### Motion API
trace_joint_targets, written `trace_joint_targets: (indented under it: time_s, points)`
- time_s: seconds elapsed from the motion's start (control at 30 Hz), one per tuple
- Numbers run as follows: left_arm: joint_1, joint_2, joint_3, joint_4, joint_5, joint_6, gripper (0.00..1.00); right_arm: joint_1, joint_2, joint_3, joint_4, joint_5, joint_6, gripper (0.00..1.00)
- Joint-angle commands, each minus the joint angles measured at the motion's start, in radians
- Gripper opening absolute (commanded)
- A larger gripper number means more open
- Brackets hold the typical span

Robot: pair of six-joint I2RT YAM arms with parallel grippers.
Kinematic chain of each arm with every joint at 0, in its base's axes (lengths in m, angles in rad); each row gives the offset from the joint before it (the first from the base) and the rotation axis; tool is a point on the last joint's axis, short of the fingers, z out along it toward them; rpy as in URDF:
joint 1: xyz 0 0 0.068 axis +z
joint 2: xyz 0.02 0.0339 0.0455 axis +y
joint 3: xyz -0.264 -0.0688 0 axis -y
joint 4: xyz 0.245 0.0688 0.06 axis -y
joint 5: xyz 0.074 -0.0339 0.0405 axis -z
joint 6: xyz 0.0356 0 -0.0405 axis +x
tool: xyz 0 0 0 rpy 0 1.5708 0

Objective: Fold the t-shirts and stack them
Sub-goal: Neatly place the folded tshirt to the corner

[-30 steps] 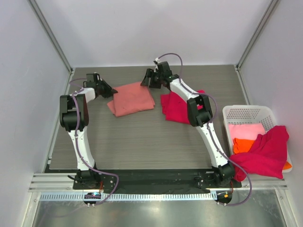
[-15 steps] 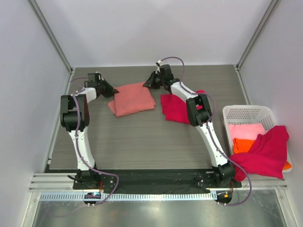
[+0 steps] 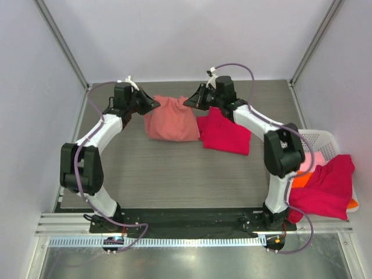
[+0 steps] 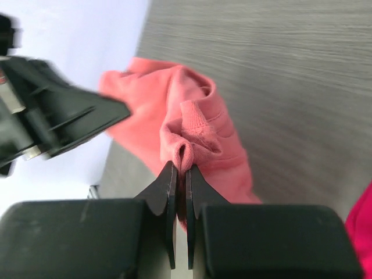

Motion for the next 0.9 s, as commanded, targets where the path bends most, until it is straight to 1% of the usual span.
trace_joint_targets:
  time_s: [0.0,0.03,0.07,0.13,0.17,0.23,0.27,0.3,0.33,0.37,0.43,0.6,0.63,0.73,0.87]
  points:
    - [-0.022,-0.112,-0.059,0.008,-0.025,-0.009,0.00,-0.002,-0.236,-0.143,0.066,0.023,-0.039,0.01]
    - [-0.042,-0.134,-0.068,0.000,-0.030,-0.009,0.00,-0.004,-0.276,-0.210,0.057,0.041,-0.048,0.01]
    - [-0.050,-0.157,-0.082,-0.003,-0.034,-0.008,0.00,-0.004,-0.361,-0.240,0.044,0.064,-0.057,0.01]
    - [-0.078,-0.204,-0.087,-0.021,-0.039,-0.011,0.00,-0.008,-0.439,-0.306,-0.017,0.131,-0.082,0.01]
    - [-0.087,-0.215,-0.082,-0.026,-0.033,-0.020,0.00,-0.023,-0.503,-0.321,-0.070,0.153,-0.085,0.01]
    - [-0.120,-0.232,-0.074,-0.036,-0.013,-0.031,0.00,-0.040,-0.574,-0.364,-0.144,0.211,-0.092,0.01]
    - [-0.134,-0.233,-0.064,-0.040,-0.010,-0.034,0.00,-0.051,-0.604,-0.375,-0.225,0.242,-0.097,0.01]
    - [-0.150,-0.233,-0.058,-0.043,-0.010,-0.035,0.00,-0.068,-0.664,-0.386,-0.264,0.280,-0.102,0.01]
    - [-0.167,-0.227,-0.051,-0.047,-0.011,-0.035,0.00,-0.079,-0.689,-0.410,-0.297,0.338,-0.105,0.01]
    - [-0.199,-0.218,-0.036,-0.047,-0.021,-0.034,0.00,-0.091,-0.716,-0.426,-0.327,0.368,-0.111,0.01]
    - [-0.228,-0.195,-0.018,-0.047,-0.022,-0.037,0.00,-0.131,-0.782,-0.484,-0.379,0.426,-0.111,0.01]
    - [-0.332,-0.056,0.093,-0.041,-0.022,-0.049,0.00,-0.249,-0.839,-0.594,-0.408,0.419,-0.111,0.01]
    - [-0.348,-0.037,0.111,-0.043,-0.022,-0.049,0.00,-0.293,-0.841,-0.601,-0.410,0.409,-0.114,0.01]
    - [-0.404,0.038,0.186,-0.040,-0.030,-0.051,0.00,-0.356,-0.835,-0.605,-0.411,0.388,-0.134,0.01]
    - [-0.424,0.159,0.295,-0.035,-0.018,-0.068,0.00,-0.410,-0.784,-0.582,-0.420,0.374,-0.152,0.01]
